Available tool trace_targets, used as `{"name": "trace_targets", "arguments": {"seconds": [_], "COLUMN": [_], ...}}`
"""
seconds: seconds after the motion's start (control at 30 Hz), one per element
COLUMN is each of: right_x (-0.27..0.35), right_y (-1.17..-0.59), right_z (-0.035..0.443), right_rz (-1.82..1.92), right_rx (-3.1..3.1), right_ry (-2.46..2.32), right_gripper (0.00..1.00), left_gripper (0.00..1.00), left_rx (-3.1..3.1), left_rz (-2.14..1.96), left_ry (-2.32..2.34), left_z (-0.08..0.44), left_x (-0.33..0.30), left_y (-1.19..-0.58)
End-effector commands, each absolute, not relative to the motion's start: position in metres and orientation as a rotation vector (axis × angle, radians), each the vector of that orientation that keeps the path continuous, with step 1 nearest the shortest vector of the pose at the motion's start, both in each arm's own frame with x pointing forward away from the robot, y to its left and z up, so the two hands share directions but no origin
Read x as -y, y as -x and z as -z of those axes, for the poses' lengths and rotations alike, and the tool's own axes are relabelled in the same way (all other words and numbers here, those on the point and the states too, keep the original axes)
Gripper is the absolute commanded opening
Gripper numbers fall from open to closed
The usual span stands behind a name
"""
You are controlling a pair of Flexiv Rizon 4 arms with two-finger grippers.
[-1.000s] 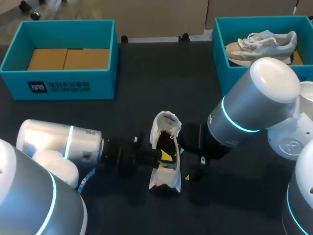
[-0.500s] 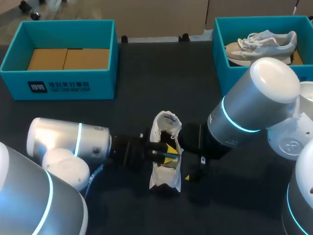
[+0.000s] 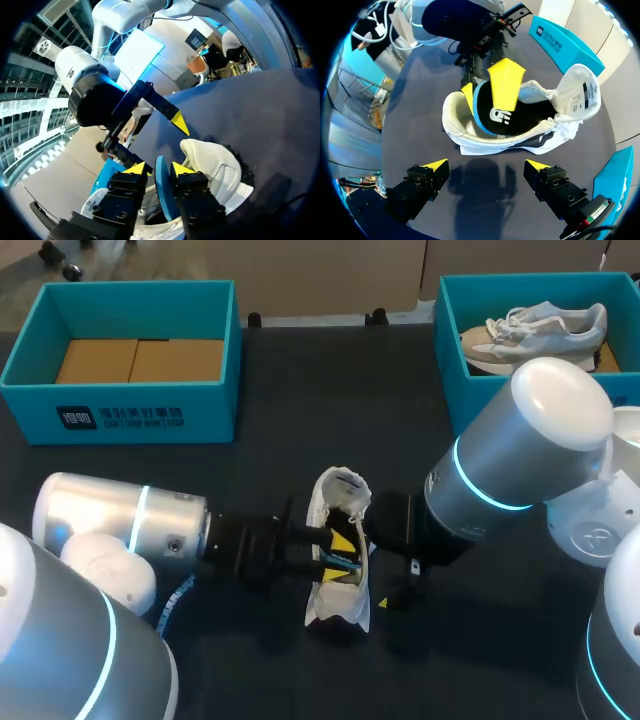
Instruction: Take the shoe out of the shoebox, open the shoe tongue, remove and reinsert the insole, then place the shoe into the shoebox
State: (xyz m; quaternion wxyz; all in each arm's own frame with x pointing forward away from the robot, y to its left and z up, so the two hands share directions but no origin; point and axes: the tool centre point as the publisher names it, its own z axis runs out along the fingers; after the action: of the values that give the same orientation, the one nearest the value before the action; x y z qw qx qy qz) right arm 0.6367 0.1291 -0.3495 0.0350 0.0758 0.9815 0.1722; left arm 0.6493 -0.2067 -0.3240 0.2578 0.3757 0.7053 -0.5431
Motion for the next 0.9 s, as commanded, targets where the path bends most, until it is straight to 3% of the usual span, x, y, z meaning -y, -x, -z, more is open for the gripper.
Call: {"name": "trace_targets", "arguments": {"seconds": [0.03,0.37,0.6,0.63,0.7,0.73,0.77,0.83,0.9], "right_x": [-0.128,-0.128,-0.128,-0.128,-0.128,-0.128,-0.128,-0.128,-0.128], "right_y": [-0.636,-0.636,-0.636,-0.636,-0.636,-0.636,-0.636,-0.636,-0.636], "right_z": [0.35,0.35,0.35,0.35,0.35,0.35,0.35,0.35,0.35], "right_rz": [-0.533,-0.533,-0.533,-0.533,-0.533,-0.533,-0.533,-0.533,-0.533], "right_rx": [-3.016,-3.016,-3.016,-3.016,-3.016,-3.016,-3.016,-3.016,-3.016], "right_ry": [-0.233,-0.233,-0.233,-0.233,-0.233,-0.233,-0.233,-0.233,-0.233], "right_gripper": [1.0,1.0,1.0,1.0,1.0,1.0,1.0,1.0,1.0], "left_gripper": [0.0,0.0,0.0,0.08,0.37,0.44,0.44,0.59,0.64], "left_rx": [-1.93,-1.992,-2.05,-2.065,-2.079,-2.081,-2.081,-2.091,-2.098], "left_rz": [1.47,1.35,1.454,1.473,1.485,1.49,1.49,1.487,1.467], "left_ry": [-1.043,-1.051,-1.05,-1.049,-1.059,-1.062,-1.062,-1.075,-1.088], "left_z": [0.326,0.359,0.351,0.348,0.342,0.338,0.338,0.329,0.322], "left_x": [0.207,0.225,0.219,0.218,0.214,0.212,0.212,0.207,0.203], "left_y": [-0.646,-0.672,-0.665,-0.664,-0.66,-0.658,-0.658,-0.654,-0.652]}}
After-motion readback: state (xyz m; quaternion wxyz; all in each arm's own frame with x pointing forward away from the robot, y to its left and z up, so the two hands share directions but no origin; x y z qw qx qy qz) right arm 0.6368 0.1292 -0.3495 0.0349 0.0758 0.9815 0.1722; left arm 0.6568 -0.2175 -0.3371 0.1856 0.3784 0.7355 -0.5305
